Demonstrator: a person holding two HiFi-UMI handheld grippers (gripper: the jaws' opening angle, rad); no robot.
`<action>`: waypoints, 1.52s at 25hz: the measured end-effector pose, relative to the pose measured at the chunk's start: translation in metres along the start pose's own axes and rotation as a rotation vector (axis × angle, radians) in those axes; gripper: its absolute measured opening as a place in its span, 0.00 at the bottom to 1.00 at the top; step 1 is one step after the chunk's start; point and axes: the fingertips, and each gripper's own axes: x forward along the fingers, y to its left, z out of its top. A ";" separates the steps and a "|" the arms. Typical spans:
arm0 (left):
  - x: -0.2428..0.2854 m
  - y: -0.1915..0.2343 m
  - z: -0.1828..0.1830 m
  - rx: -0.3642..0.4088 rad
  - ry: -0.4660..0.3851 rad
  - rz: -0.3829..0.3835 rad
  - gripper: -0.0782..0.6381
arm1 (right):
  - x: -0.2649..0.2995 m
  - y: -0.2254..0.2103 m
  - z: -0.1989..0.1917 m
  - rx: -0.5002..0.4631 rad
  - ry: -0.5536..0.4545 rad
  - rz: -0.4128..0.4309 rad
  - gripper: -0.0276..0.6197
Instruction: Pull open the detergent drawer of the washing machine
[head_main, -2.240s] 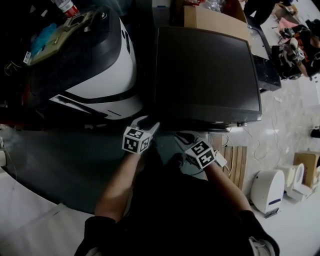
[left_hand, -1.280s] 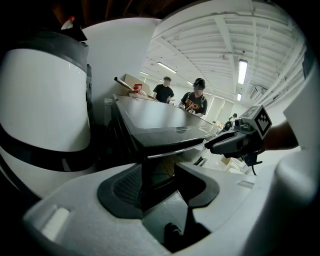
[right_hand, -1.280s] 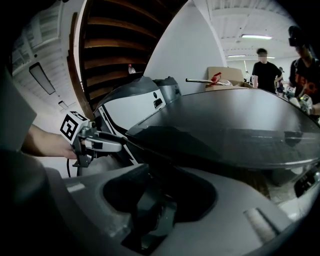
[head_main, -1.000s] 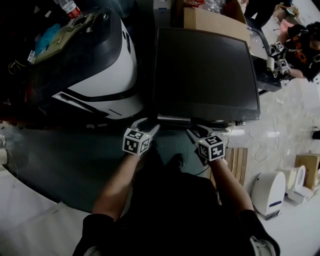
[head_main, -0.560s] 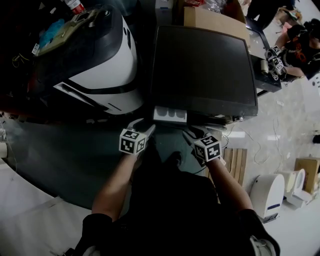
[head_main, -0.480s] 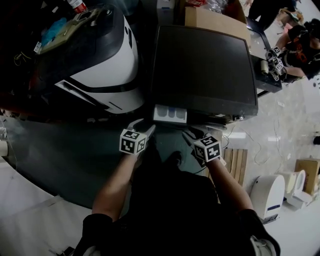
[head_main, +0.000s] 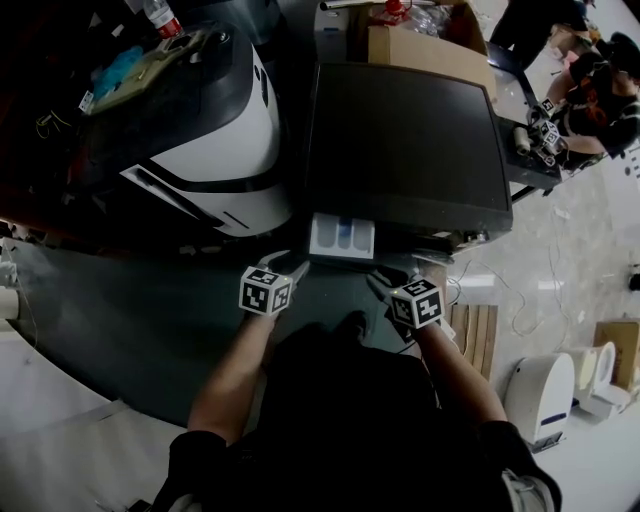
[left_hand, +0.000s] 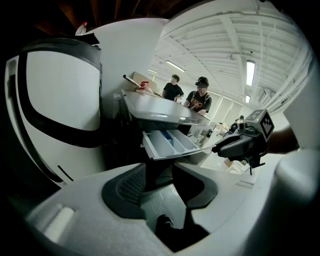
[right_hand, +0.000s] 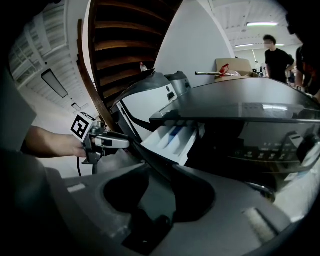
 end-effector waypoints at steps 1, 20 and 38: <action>0.000 0.002 0.000 0.001 0.007 -0.014 0.32 | 0.000 -0.002 0.001 0.014 -0.001 -0.003 0.25; -0.014 -0.010 -0.012 0.104 0.056 -0.129 0.32 | 0.006 0.019 0.006 0.029 0.005 -0.093 0.27; -0.041 -0.010 -0.032 0.080 0.031 -0.163 0.28 | -0.002 0.036 -0.010 0.125 0.003 -0.112 0.28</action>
